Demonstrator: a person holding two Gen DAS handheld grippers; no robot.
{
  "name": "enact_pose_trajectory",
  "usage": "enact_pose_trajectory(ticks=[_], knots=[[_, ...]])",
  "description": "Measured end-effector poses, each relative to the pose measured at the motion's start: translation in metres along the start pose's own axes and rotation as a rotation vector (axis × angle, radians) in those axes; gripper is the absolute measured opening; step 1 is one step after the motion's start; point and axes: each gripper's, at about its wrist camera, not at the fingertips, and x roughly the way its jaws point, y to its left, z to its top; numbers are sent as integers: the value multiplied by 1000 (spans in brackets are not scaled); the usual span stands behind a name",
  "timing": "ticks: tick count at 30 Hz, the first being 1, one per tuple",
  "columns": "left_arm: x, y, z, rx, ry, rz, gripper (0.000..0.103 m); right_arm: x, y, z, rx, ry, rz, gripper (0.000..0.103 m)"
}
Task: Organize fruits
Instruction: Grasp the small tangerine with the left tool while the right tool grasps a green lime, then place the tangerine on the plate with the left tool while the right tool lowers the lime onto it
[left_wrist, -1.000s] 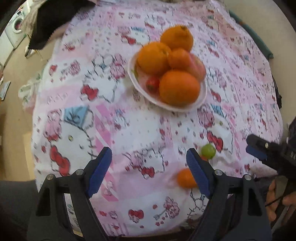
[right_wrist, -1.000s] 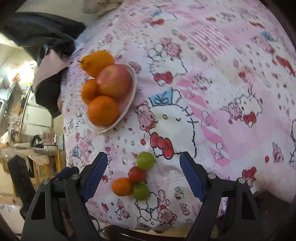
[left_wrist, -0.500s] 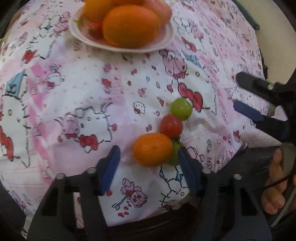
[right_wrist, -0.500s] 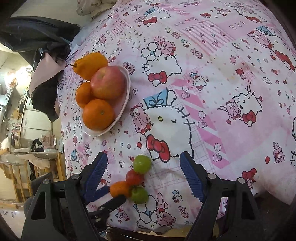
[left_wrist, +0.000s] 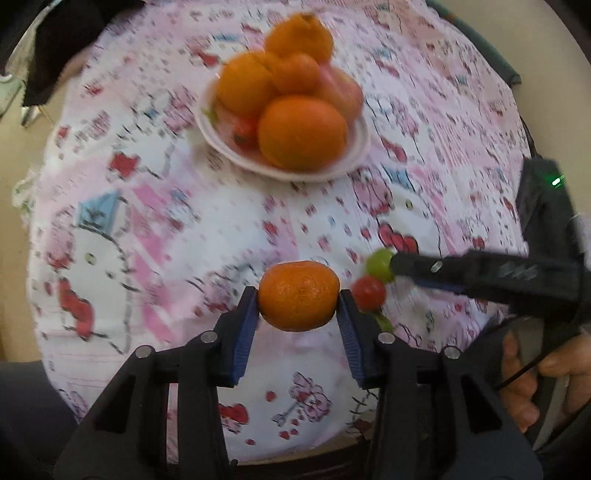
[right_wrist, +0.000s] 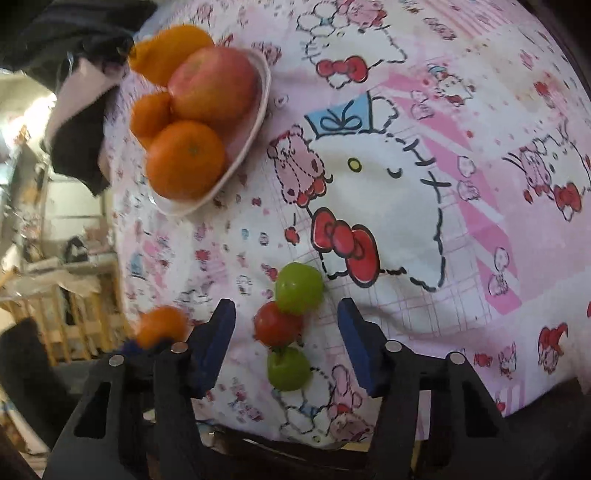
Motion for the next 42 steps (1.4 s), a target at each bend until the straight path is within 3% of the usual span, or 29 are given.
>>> enact_pose_trajectory(ticks=[3,10,13,19,26,30,42], knots=[[-5,4,4,-5,-25,9,39,13,3,2,-9,22,-44,55],[-13,6,4,-6,-58,17,39,25,6,8,-39,21,-101,31],[-14,7,4,-13,-59,15,39,23,10,8,-70,9,-110,31],[-17,12,4,-21,-77,31,39,1,6,8,-36,-56,-21,31],[-24,39,11,-130,-92,25,39,-57,7,8,-16,-244,208,31],[-34,53,19,-177,-128,27,39,-77,10,10,-18,-291,287,31],[-36,61,72,-179,-160,81,39,-83,26,41,-56,-299,314,31]])
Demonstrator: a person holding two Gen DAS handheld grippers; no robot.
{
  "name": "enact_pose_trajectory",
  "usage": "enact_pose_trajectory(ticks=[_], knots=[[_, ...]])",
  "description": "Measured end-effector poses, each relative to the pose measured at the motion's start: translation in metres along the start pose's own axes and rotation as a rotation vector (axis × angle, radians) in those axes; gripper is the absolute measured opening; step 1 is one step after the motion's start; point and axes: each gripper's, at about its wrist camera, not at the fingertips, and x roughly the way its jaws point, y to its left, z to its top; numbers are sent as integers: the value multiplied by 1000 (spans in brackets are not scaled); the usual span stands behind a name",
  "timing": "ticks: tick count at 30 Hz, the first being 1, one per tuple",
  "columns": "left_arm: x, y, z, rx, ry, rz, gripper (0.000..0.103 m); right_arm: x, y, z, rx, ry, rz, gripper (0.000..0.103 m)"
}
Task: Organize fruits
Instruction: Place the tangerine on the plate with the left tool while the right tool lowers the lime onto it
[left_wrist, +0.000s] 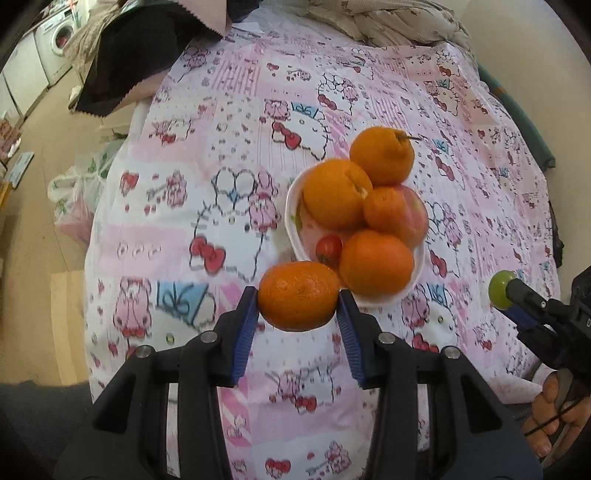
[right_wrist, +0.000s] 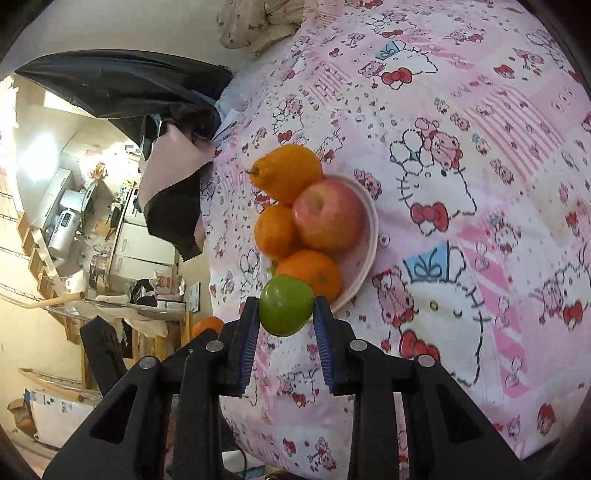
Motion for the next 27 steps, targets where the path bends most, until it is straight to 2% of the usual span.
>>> enact_pose_trajectory(ticks=[6,11,14,19,27], knots=[[27,-5,27,25,-4,25,39,20,-6,25,-8,22,-49,31],[60,-6,40,61,4,-3,39,49,-21,38,-7,62,-104,31],[76,-5,44,57,27,-2,39,67,-28,38,-2,97,-126,31],[94,-8,44,61,60,-52,39,86,-26,35,-33,135,-173,31],[105,-16,45,88,54,-16,40,99,-28,34,-38,155,-220,31]])
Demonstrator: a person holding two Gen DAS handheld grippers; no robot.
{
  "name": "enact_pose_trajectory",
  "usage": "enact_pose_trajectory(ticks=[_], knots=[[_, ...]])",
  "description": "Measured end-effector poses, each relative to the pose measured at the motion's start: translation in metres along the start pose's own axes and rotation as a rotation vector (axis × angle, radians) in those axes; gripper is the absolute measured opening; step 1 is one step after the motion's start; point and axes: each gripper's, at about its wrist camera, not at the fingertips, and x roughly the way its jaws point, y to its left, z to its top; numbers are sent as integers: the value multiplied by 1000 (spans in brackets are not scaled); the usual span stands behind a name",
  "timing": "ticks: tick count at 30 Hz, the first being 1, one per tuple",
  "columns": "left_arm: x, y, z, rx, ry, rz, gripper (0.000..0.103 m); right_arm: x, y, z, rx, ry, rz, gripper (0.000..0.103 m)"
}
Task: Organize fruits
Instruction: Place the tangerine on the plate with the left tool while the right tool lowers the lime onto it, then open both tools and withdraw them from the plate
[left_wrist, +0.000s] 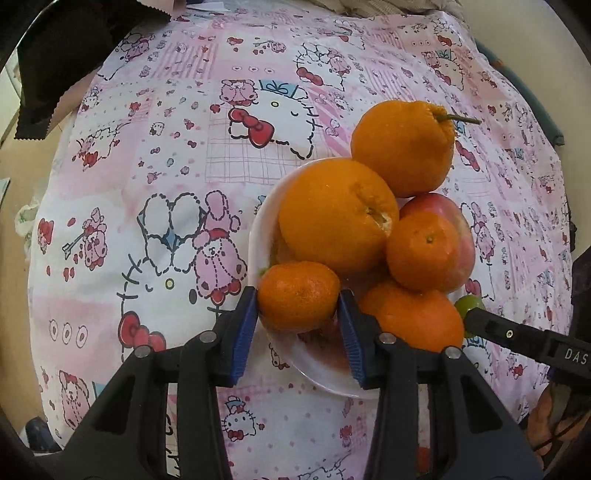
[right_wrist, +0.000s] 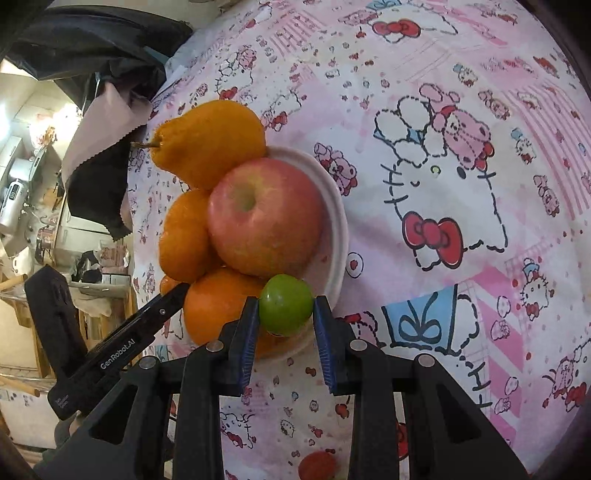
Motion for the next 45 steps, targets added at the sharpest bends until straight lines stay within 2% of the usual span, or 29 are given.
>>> enact_pose_trajectory(ticks=[9,12,18,20,21,22,30,32,33,34,38,41,45], knots=[[1,-6,-2,25,-8,38,41,5,-1,0,8,12,-19,32],[-1,-7,-2,28,-12,22,52,6,-1,0,14,12,-18,34],[-10,-14,-3,58,-50,72,67,-2,1,-1,6,-13,-19,34],[-13,-13,-5,58,-59,70,74,-4,0,-1,15,-15,-11,42],[-14,-12,-6,59,-62,71,76,-5,-1,-1,22,-19,-7,54],[-16,-12,-7,62,-65,72,78,-7,-1,-2,25,-27,-2,57],[-25,-11,-13,86,-82,97,78,-19,7,-3,5,-65,-16,59],[-28,-11,-14,86,-88,97,78,-22,9,-3,3,-82,-23,70],[-30,-11,-14,86,-92,97,78,-25,11,-3,-7,-101,-33,81],[-32,-11,-14,88,-97,97,78,-29,13,-4,-19,-119,-39,84],[-40,-13,-16,97,-110,89,78,-38,19,-6,-53,-155,-47,85],[-53,-17,-18,116,-153,108,78,-47,21,-10,-63,-174,-63,85],[-71,-21,-19,122,-189,96,78,-58,23,-16,-66,-188,-58,85]])
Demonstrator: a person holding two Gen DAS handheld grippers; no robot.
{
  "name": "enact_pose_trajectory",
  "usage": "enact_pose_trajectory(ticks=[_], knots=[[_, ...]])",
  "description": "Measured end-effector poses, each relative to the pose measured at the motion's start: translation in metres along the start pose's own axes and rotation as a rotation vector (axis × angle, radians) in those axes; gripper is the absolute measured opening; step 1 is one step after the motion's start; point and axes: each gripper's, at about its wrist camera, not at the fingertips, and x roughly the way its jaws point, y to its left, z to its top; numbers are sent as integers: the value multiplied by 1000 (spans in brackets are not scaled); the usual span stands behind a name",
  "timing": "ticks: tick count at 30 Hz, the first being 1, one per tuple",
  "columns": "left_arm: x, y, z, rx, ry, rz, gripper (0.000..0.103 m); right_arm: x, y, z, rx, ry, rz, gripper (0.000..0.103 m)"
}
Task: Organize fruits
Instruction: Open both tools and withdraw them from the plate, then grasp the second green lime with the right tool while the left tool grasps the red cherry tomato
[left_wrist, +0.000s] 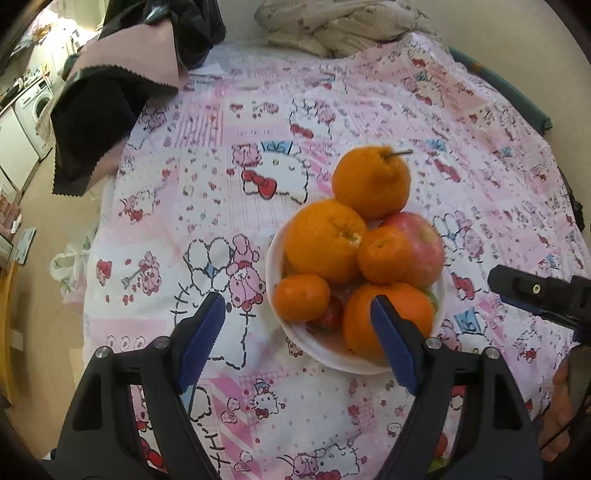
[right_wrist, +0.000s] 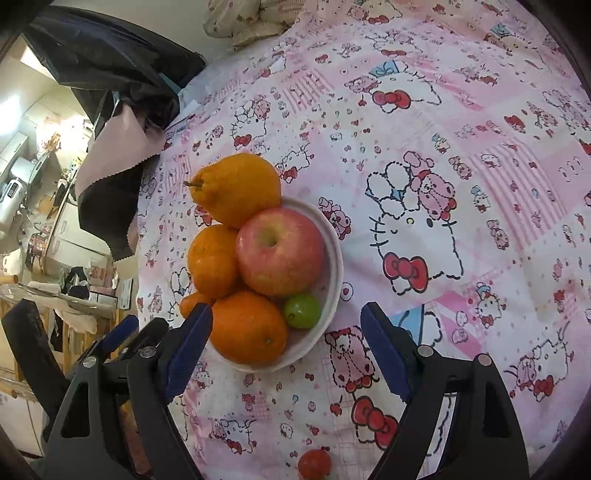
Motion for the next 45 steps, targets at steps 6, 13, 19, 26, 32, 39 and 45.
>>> enact_pose_trajectory(ticks=[6,13,19,26,32,39,45], knots=[[-26,-2,0,7,-62,-16,78,-20,3,-8,-7,-19,14,85],[-49,2,-13,0,-78,-22,78,-41,4,-24,-21,-28,35,85],[-54,2,-29,5,-25,1,78,-55,9,-44,-39,-15,50,85],[-64,6,-56,-35,34,-36,78,-64,8,-67,-65,11,40,85],[-65,-2,-69,-40,58,-47,78,-53,0,-87,-86,107,6,85],[-67,-7,-69,-36,50,-46,78,-21,5,-125,-190,328,-76,85],[-64,-7,-67,-56,57,-52,78,-19,8,-139,-238,352,-110,85]])
